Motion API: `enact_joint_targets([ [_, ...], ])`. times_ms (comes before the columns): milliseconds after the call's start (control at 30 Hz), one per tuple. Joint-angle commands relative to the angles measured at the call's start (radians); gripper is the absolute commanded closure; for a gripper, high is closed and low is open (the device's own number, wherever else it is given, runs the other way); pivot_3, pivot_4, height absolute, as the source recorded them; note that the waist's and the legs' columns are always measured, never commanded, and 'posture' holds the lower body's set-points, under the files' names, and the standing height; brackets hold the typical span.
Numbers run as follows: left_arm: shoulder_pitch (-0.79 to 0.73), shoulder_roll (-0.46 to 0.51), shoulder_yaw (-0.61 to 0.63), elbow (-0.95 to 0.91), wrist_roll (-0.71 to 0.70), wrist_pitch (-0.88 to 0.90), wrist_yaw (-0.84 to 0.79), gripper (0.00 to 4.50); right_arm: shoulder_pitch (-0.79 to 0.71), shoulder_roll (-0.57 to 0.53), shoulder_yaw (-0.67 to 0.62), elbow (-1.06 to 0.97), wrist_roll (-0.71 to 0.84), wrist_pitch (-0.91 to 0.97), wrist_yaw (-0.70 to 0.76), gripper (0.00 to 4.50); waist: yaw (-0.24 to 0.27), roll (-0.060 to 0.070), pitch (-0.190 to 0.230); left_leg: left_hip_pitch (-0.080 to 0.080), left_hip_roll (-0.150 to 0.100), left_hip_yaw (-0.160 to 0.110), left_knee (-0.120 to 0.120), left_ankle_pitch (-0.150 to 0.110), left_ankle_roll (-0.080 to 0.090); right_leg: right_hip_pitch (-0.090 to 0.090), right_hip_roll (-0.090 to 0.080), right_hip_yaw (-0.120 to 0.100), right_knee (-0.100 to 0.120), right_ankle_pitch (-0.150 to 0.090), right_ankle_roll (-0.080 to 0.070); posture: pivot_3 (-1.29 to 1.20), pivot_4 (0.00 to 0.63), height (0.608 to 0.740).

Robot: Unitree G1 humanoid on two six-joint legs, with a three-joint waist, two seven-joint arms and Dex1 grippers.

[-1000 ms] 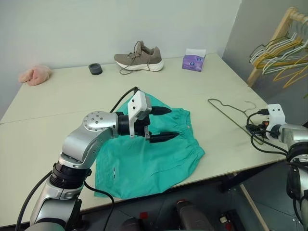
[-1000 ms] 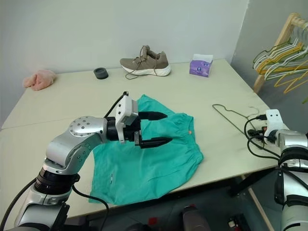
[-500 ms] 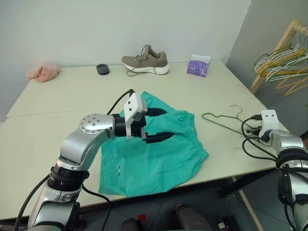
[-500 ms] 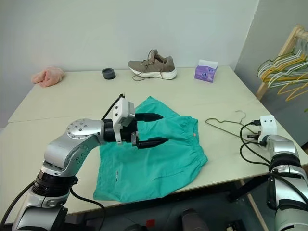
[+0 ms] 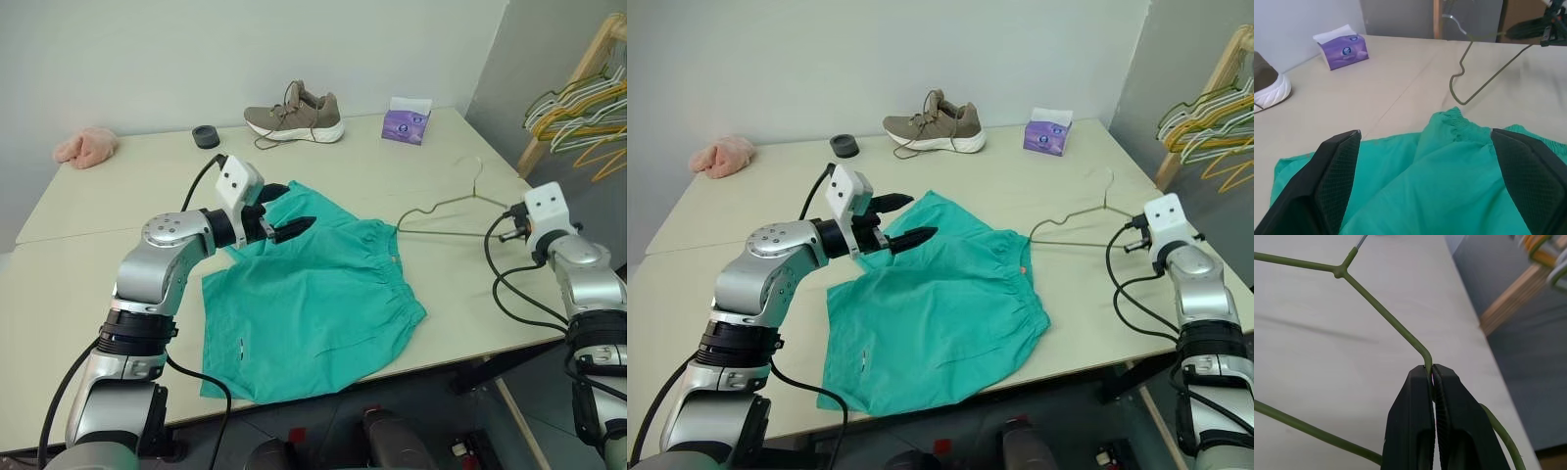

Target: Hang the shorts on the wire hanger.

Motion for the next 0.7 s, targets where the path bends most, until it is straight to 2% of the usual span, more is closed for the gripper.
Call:
enact_joint_targets([
  [33,-0.035,-0.006,0.025,-0.011,-0.032,0.031,-0.016,0.00,-0.011,-0.019,-0.024,-0.109,-0.017,-0.045,-0.027,4.49,0.000,0.000,0.000,0.000,0.000,0.001,0.000,0.000,0.000,0.000,0.000,0.000,0.000,0.000,0.000,-0.21,0.112,0.740],
  [267,-0.045,0.010,0.020,-0.047,-0.149,0.206,-0.126,0.00,-0.021,0.018,0.048,-0.334,-0.020,-0.077,0.045,4.49,-0.004,0.000,0.001,-0.001,0.001,0.003,0.000,-0.001,-0.001,-0.004,0.000,0.002,0.001,-0.001,0.001,-0.21,0.111,0.740],
  [433,-0.064,-0.017,0.028,-0.025,-0.165,0.249,-0.123,0.00,-0.033,0.065,0.173,-0.508,-0.068,-0.138,0.108,4.49,-0.003,0.000,0.001,-0.001,0.001,0.003,0.000,-0.001,-0.001,-0.005,0.001,0.003,0.002,-0.001,0.001,-0.22,0.110,0.740],
  [600,-0.052,-0.025,0.011,-0.036,-0.172,0.272,-0.134,0.00,-0.053,0.112,0.234,-0.580,-0.088,-0.150,0.149,4.49,-0.001,0.000,0.001,-0.002,0.000,0.003,0.000,-0.001,-0.001,-0.005,0.000,0.002,0.001,-0.001,0.001,-0.22,0.106,0.740],
  [700,-0.036,-0.017,-0.002,-0.062,-0.188,0.301,-0.164,0.00,-0.066,0.128,0.250,-0.588,-0.093,-0.160,0.161,4.49,0.000,0.000,0.001,-0.011,0.000,0.003,0.002,0.000,-0.001,-0.014,0.000,0.002,0.003,0.002,-0.003,-0.22,0.106,0.740],
])
